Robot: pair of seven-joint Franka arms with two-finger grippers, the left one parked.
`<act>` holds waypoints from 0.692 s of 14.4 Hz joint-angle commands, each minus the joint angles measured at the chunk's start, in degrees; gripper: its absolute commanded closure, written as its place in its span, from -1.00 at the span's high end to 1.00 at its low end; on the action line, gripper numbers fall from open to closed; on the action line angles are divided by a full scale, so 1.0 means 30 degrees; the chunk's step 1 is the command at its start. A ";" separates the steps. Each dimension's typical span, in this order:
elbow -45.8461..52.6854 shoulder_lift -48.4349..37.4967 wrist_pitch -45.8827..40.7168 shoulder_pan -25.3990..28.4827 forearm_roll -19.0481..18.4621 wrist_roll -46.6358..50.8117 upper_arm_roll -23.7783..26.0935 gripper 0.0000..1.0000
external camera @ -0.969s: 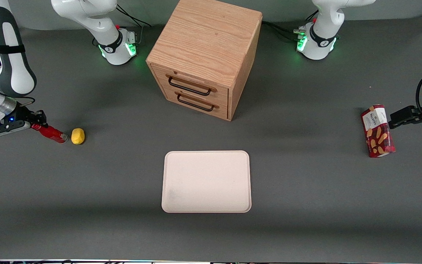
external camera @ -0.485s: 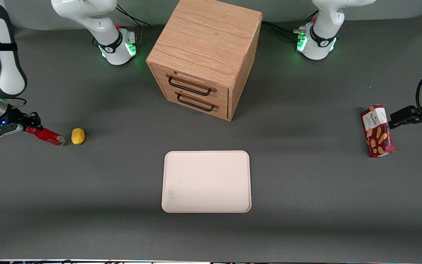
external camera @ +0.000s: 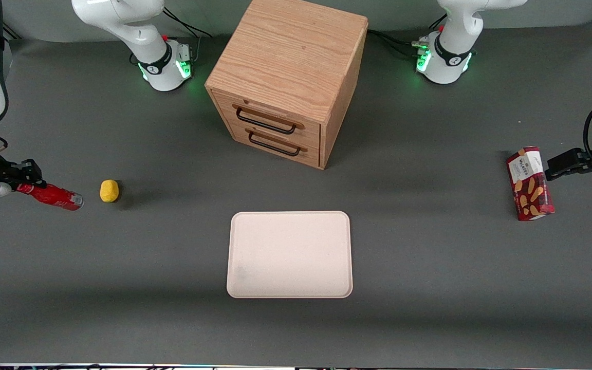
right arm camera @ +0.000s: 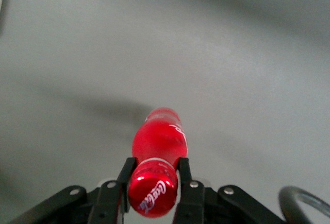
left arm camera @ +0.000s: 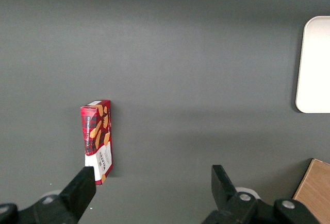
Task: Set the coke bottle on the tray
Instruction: 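Close the right gripper on the bottle cap, then lift the bottle and carry it toward the white tray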
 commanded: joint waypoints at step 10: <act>1.3621 0.5400 -0.9154 -0.0032 -0.0347 1.3438 0.8876 -1.00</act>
